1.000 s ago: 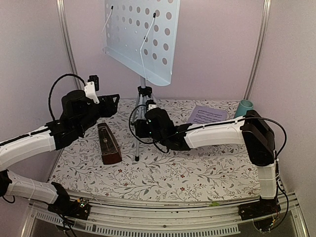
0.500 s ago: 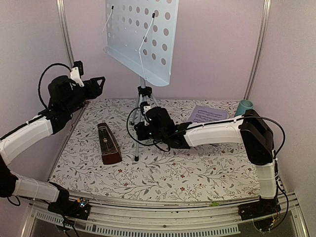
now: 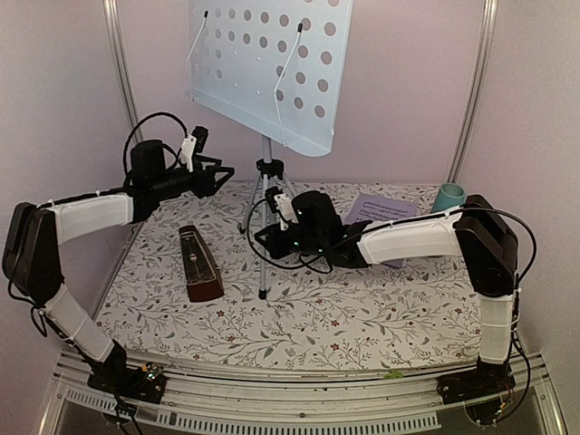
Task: Set up the instrument practice props
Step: Adjust the music stand at the center of the board.
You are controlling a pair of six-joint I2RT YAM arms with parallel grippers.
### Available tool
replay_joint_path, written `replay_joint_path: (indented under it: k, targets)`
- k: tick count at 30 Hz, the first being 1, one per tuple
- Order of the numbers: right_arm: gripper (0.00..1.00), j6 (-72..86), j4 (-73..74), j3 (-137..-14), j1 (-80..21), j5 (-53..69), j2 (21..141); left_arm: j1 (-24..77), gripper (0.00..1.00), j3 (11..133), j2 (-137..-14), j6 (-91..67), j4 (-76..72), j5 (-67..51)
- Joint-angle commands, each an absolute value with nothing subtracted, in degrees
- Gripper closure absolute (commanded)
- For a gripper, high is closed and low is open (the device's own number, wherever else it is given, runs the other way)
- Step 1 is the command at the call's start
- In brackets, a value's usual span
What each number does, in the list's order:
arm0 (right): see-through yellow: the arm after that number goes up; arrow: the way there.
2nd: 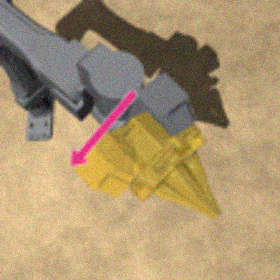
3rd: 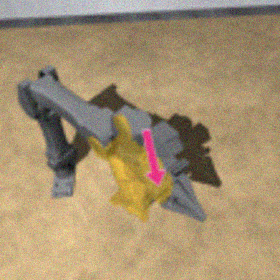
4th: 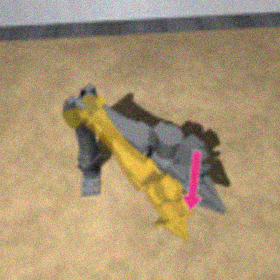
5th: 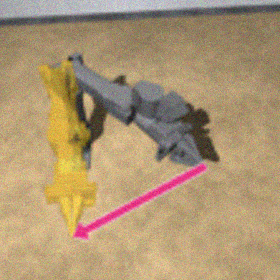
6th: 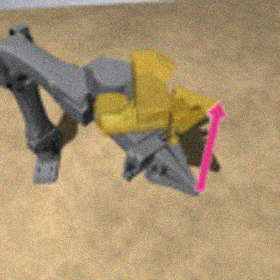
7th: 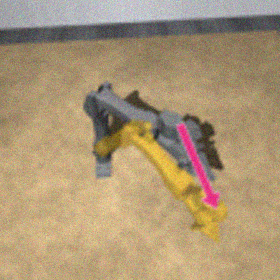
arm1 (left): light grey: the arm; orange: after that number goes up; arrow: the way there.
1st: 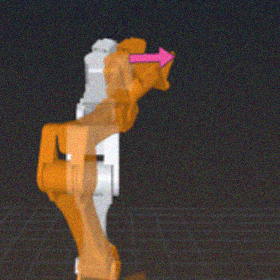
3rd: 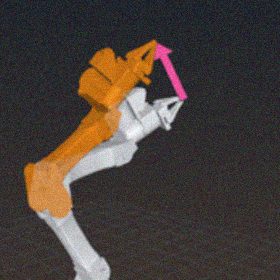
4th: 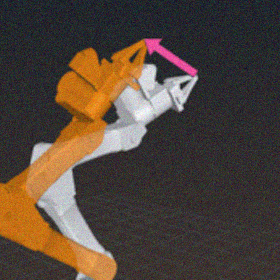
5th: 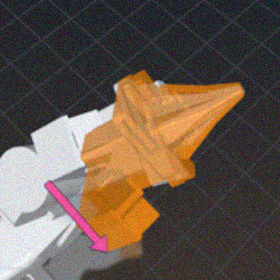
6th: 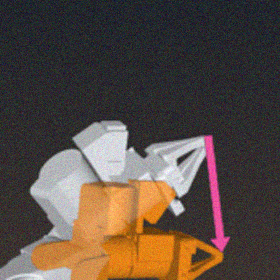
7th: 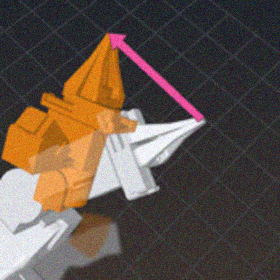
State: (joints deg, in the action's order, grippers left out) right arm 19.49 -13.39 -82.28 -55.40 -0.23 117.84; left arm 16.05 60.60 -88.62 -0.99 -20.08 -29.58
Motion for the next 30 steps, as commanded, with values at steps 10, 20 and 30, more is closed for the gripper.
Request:
replay_joint_path:
  k: [10, 20, 30]
  targets:
    - [1.00, 6.6, -10.7, -77.1, -53.3, 7.6, 113.6, 13.9, 0.42, 76.5, -104.4, 18.3, -8.8, -56.4]
    - [1.00, 4.9, -10.0, -77.1, -52.2, 10.3, 114.3, 17.7, 0.45, 82.9, -111.0, 25.5, -1.7, -56.2]
    - [1.00, 3.8, -9.2, -77.2, -50.6, 14.3, 114.2, 20.5, 0.48, 85.0, -114.9, 26.4, 0.3, -55.4]
